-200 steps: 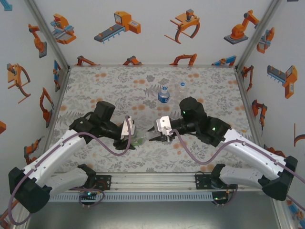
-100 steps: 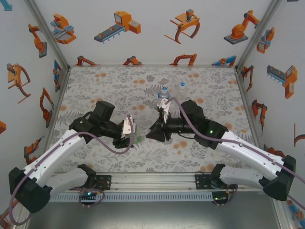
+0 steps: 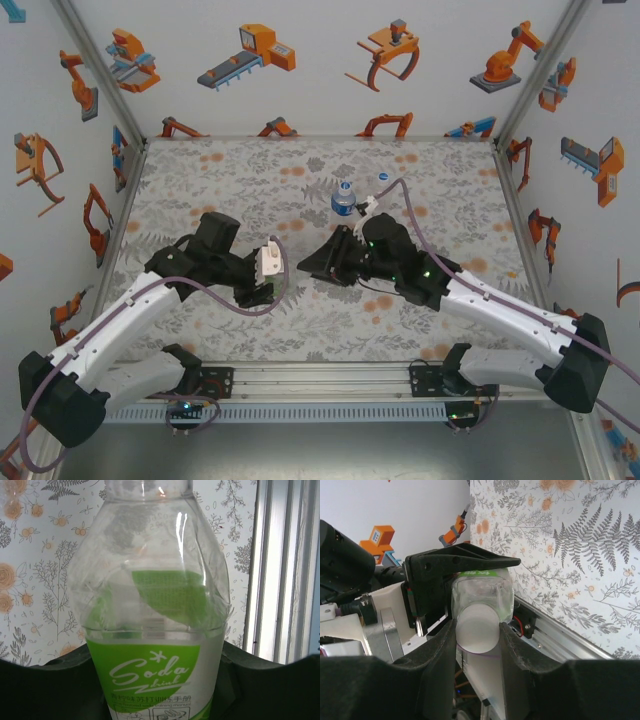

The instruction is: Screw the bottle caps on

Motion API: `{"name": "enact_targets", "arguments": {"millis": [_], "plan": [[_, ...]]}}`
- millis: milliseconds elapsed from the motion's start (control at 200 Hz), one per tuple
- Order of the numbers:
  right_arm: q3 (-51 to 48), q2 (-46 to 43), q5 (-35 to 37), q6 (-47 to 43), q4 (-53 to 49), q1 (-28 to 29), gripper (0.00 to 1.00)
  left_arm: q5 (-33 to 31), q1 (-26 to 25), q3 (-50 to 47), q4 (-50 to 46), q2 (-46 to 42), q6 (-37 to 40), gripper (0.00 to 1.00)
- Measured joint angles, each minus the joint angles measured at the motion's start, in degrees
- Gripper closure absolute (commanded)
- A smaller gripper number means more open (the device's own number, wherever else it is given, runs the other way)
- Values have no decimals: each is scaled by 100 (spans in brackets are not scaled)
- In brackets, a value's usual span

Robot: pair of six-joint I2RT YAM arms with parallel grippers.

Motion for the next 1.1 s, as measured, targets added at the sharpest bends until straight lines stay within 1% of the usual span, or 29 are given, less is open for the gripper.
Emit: {"name": "enact_targets", "arguments": {"millis": [65, 100, 170, 245, 381, 446, 526, 611, 686, 771, 851, 971, 1096], "plan": [[57, -11, -4, 35, -81, -20, 53, 35, -2, 0, 42, 0, -7, 100], [105, -22, 7, -4, -111, -42, 48, 166, -4, 0, 127, 0, 0, 100], [203, -66, 46, -264, -214, -96, 42, 468, -85, 2, 380, -17, 7, 100], [302, -186, 107, -669, -363, -184, 38, 688, -116, 2, 520, -26, 7, 100], [680, -439, 199, -1829, -691, -302, 40, 892, -116, 2, 649, -39, 9, 100], [826, -568, 181, -2533, -745, -302, 42, 953, -116, 2, 671, -39, 13, 100], [933, -706, -26, -3578, -745, -302, 42, 1034, -116, 2, 695, -39, 31, 100], [981, -754, -474, -4804, -737, -302, 43, 1115, -116, 2, 693, -39, 46, 100], [1069, -708, -1016, -5952, -815, -302, 43, 1178, -116, 2, 693, -39, 59, 100], [1255, -605, -1679, -7368, -1069, -302, 42, 1224, -116, 2, 691, -39, 92, 100], [1447, -496, -2170, -8452, -1316, -302, 42, 1283, -116, 2, 688, -37, 107, 100], [1757, -264, -2769, -9586, -1692, -302, 43, 1314, -116, 2, 688, -33, 133, 100], [1853, -92, -3069, -10198, -1853, -302, 47, 1316, -116, 2, 686, -33, 142, 100]]}}
